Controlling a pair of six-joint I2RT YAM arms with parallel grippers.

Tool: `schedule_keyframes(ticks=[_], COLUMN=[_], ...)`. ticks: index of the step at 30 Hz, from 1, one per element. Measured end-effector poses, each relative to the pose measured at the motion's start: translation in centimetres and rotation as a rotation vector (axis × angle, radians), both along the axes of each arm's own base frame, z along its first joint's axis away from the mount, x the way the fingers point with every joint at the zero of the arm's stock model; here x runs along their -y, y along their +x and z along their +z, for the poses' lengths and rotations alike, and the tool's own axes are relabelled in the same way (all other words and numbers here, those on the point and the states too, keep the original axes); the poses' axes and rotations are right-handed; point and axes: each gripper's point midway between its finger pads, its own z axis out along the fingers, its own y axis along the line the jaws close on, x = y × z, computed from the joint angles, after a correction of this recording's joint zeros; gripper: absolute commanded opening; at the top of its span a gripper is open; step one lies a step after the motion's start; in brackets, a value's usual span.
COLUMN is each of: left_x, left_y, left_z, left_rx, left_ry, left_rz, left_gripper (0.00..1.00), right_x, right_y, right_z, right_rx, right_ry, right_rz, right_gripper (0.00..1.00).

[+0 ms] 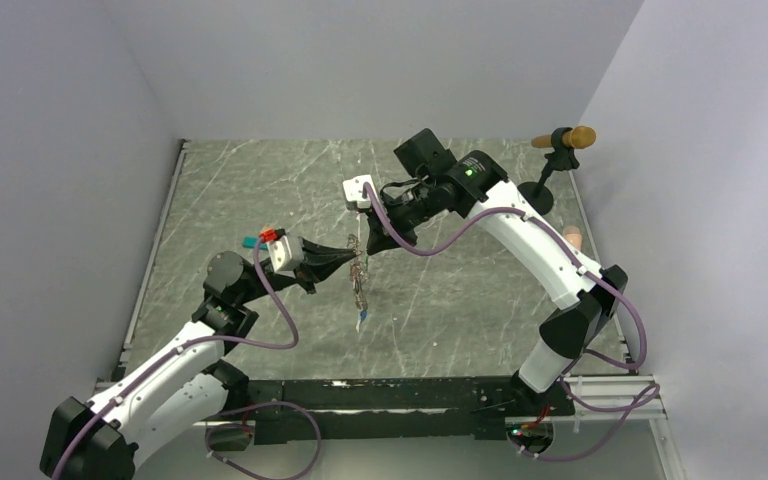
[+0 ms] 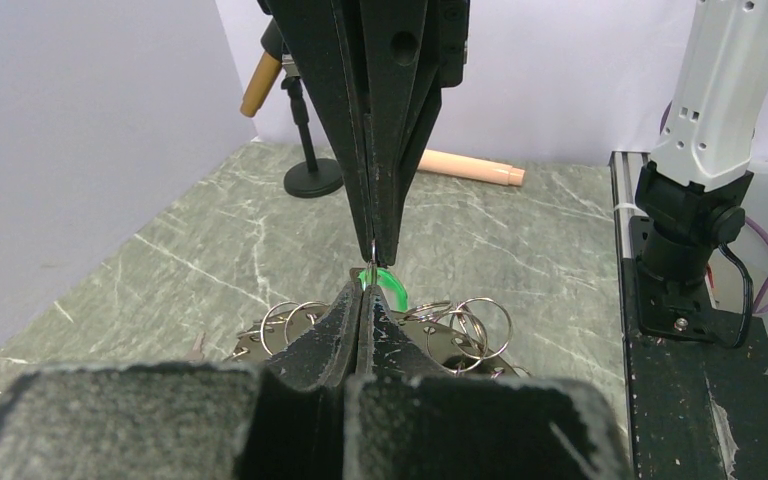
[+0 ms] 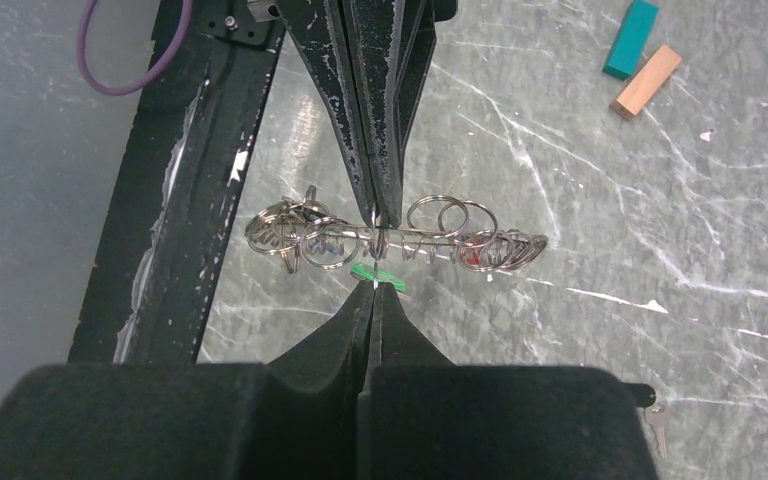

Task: Put the keys on the keyring

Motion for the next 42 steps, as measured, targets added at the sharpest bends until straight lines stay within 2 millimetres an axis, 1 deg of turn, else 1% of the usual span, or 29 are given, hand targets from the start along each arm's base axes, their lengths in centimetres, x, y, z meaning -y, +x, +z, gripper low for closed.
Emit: schedule_keyframes(ticks=[25, 34, 42], left_x=[0.18, 0.27, 0.38], left_y=[0.18, 0.00, -0.01], left_z=[-0.28, 0.22, 0.26], left_rx=[-0.026, -0.020, -0.022], left_ry=[-0.004, -0.022, -0.026], left_rz=[-0.009, -0.021, -0.029], left_gripper=[0.00, 0.00, 0.00], right_x=[-0.03, -0.04, -0.03], right_y=[0.10, 0.13, 0.20], right_z=[-0.19, -0.14, -0.13], right_rx=[-0.015, -0.027, -0.034], right_ry=[-0.006, -0.007, -0.007], right_rz=[-0.011, -0.023, -0.032], right_gripper=[0.00, 0.00, 0.00])
